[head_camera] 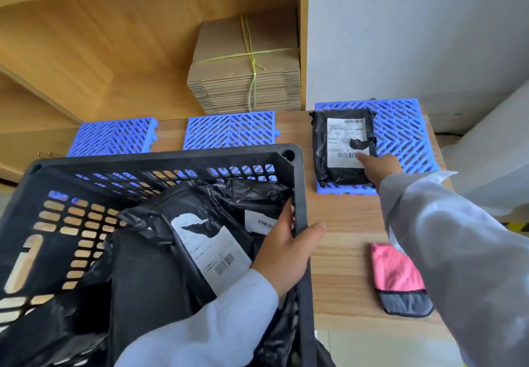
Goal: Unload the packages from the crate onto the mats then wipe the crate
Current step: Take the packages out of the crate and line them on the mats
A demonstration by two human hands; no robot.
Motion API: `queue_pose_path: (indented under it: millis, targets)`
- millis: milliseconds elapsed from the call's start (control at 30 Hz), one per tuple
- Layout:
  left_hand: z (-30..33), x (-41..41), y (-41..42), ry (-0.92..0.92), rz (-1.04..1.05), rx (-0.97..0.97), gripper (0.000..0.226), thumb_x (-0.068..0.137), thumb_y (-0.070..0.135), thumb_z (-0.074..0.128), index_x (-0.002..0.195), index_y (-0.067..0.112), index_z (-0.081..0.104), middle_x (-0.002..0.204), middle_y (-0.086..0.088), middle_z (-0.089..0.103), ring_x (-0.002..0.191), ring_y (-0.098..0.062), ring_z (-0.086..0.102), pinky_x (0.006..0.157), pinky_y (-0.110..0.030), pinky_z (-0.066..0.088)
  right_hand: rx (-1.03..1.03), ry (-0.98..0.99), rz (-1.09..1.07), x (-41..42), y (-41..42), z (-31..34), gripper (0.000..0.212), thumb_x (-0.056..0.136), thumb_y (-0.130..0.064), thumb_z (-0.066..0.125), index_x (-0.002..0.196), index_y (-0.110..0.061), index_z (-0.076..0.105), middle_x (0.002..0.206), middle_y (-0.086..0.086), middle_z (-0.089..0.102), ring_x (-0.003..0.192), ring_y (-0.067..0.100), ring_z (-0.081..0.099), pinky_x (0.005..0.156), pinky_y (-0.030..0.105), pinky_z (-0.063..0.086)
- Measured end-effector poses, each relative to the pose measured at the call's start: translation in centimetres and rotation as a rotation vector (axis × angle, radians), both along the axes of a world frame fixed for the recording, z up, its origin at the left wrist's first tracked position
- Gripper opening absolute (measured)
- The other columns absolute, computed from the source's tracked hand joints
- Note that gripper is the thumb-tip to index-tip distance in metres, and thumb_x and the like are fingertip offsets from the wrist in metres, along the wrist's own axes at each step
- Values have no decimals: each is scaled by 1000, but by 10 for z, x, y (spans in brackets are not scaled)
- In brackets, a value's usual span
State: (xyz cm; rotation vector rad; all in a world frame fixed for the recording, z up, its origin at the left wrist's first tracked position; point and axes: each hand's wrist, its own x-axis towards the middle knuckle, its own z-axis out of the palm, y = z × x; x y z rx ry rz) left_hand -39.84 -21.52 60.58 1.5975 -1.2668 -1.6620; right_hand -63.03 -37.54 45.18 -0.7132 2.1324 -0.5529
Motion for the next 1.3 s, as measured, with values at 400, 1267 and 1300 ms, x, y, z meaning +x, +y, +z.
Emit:
queue_pose_path:
  millis: [400, 1267, 1300]
  targets:
    - [50, 88, 11, -16, 147, 23, 24, 91, 29, 63, 115, 26, 65, 111, 4, 70, 104, -14, 66, 92, -31, 53, -733, -326, 121, 129, 164, 187, 9, 92, -18, 65, 89, -23, 72, 90, -10, 73, 90, 3, 65, 85, 24, 48]
    - [-2, 201, -11, 4, 558, 105, 100, 63, 45, 84, 145, 18, 35, 140, 4, 49, 126, -24, 49, 110, -43, 38, -18, -848, -265, 270, 231, 158, 15, 89, -12, 57, 102, -10, 64, 93, 15, 70, 78, 28, 64, 73, 34, 53]
    - [-1, 200, -11, -11, 580, 111, 96, 63, 44, 84, 143, 18, 38, 138, 1, 51, 124, -25, 51, 108, -44, 40, -20, -854, -262, 269, 231, 158, 16, 89, -12, 57, 103, -9, 64, 94, 16, 70, 78, 28, 64, 74, 35, 53]
